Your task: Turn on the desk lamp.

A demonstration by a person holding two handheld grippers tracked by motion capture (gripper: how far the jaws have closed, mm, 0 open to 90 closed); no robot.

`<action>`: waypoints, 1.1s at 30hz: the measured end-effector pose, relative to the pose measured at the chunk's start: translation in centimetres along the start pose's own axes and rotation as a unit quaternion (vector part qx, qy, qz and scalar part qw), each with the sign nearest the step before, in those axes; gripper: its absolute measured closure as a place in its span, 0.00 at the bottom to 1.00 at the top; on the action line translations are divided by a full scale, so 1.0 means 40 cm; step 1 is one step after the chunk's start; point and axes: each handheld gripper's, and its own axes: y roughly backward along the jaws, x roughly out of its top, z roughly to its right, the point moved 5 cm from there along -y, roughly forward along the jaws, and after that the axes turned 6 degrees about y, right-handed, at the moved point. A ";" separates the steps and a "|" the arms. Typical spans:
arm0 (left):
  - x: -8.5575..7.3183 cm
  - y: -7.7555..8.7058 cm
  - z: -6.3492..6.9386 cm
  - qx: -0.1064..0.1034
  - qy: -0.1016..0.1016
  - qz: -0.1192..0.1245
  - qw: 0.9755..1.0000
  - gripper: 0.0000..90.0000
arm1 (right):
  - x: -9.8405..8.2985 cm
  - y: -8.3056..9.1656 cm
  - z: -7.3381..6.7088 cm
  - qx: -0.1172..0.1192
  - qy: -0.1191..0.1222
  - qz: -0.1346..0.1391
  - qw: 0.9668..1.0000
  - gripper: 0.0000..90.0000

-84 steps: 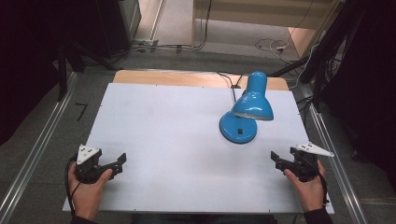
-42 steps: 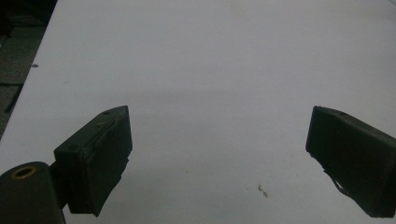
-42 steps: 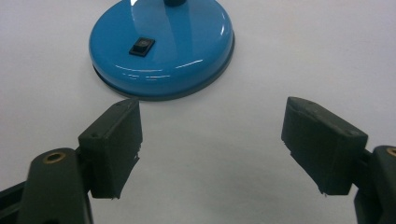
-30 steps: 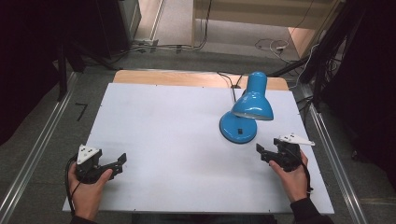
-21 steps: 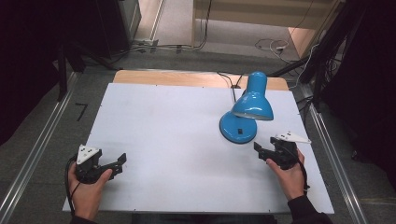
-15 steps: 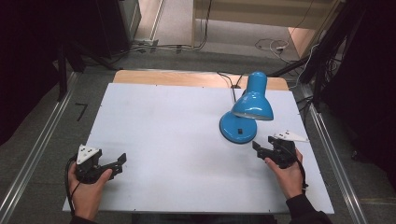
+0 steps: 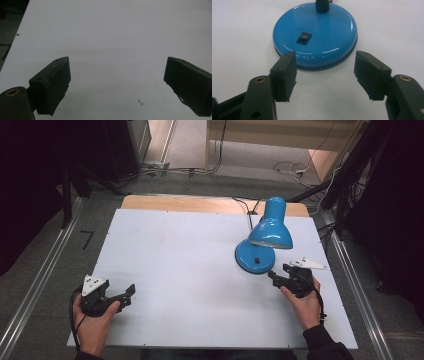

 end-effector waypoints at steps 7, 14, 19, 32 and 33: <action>0.000 0.000 0.000 0.000 0.000 0.000 1.000 0.08 | 0.012 -0.006 -0.009 0.006 0.004 0.012 1.000 0.52; 0.000 0.000 0.000 -0.001 0.000 0.000 1.000 0.08 | 0.021 -0.015 -0.018 0.014 0.003 0.015 1.000 0.66; 0.000 0.000 0.000 -0.001 0.000 0.000 1.000 0.08 | 0.026 -0.023 -0.022 0.013 0.005 0.014 1.000 0.72; 0.000 0.000 -0.001 -0.002 0.000 0.000 1.000 0.08 | 0.042 -0.039 -0.036 0.017 0.009 0.019 1.000 0.90; 0.000 0.000 0.000 -0.002 0.000 0.000 1.000 0.08 | 0.042 -0.039 -0.036 0.017 0.009 0.019 1.000 0.90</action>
